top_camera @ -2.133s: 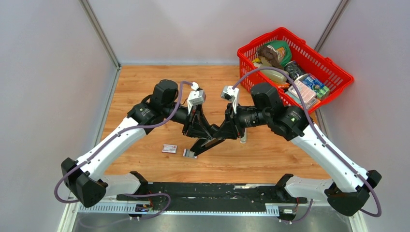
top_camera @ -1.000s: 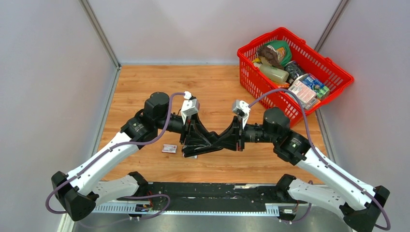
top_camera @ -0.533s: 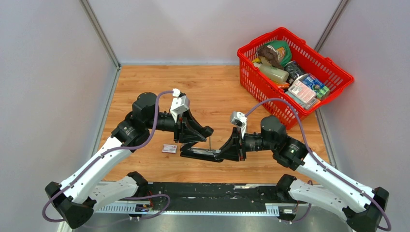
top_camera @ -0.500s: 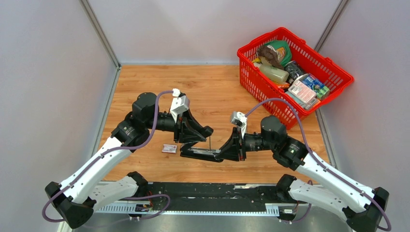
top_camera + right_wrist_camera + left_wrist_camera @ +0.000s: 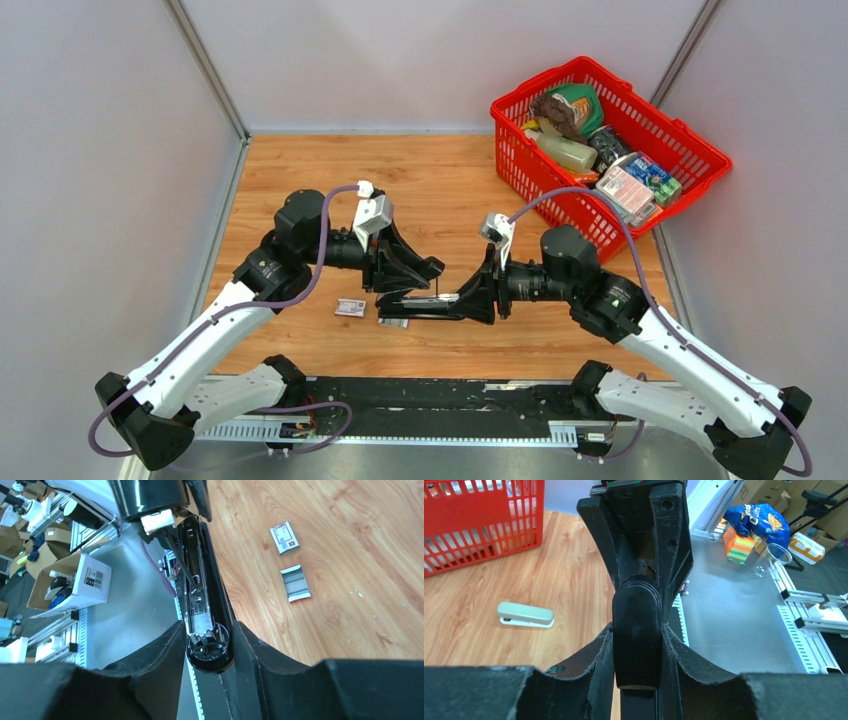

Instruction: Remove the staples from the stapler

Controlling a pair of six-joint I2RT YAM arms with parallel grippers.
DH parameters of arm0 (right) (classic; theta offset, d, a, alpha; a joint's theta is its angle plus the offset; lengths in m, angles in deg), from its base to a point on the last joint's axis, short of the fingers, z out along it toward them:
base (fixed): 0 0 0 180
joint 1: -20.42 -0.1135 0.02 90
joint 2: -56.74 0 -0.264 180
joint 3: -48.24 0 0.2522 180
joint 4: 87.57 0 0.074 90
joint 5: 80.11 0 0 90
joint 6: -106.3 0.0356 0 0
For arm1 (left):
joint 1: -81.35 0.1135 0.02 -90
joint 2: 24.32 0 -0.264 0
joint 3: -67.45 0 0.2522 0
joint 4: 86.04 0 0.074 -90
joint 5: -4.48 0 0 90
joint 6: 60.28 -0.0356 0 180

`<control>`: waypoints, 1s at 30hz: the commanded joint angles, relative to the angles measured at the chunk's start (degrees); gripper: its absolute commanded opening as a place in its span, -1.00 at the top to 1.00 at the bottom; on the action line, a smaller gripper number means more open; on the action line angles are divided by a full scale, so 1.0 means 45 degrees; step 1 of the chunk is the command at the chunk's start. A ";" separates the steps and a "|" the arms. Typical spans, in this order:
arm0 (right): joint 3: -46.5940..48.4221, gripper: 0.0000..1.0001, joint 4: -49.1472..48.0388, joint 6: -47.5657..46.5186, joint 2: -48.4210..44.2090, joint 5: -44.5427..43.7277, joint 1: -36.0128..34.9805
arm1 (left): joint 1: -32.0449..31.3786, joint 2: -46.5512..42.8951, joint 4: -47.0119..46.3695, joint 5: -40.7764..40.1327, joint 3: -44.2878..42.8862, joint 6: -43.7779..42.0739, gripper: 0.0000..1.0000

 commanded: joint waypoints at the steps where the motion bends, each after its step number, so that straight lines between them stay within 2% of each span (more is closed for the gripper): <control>1: 0.0780 0.01 0.1337 -0.0021 0.0176 -0.0710 -0.0021 | -0.0014 -0.0127 -0.1134 -0.0252 -0.0666 -0.0366 1.00; 3: 0.1015 -0.21 0.1689 -0.0177 0.0157 -0.0730 -0.0021 | -0.0014 -0.0088 -0.0802 -0.0525 -0.0744 -0.0561 1.00; 11: 0.2244 -0.40 0.2686 -0.0743 -0.0194 -0.1548 -0.0021 | -0.0014 0.0146 0.0468 -0.2146 -0.1174 -0.1343 1.00; 17: 0.3221 -0.39 0.3135 -0.0998 0.0000 -0.3343 -0.0021 | -0.0014 0.0283 0.0976 -0.3356 -0.1331 -0.1500 1.00; 20: 0.3690 -0.12 0.3019 -0.1037 0.0273 -0.4671 -0.0021 | -0.0014 0.0341 0.1074 -0.3846 -0.1253 -0.1402 1.00; 22: 0.3906 0.26 0.2824 -0.0959 0.0527 -0.5434 -0.0040 | -0.0014 0.0361 0.1094 -0.4178 -0.1175 -0.1324 1.00; 27: 0.4062 0.89 0.1693 -0.0453 0.1249 -0.6628 -0.0021 | -0.0014 0.0283 0.0685 -0.4940 -0.0843 -0.0895 1.00; 28: 0.4043 1.00 0.1497 -0.0296 0.1444 -0.6628 -0.0021 | -0.0014 0.0283 0.0626 -0.5154 -0.0784 -0.0836 1.00; 30: 0.3927 1.00 0.0932 0.0113 0.1757 -0.6706 -0.0021 | -0.0014 0.0321 0.0372 -0.5273 -0.0687 -0.0641 1.00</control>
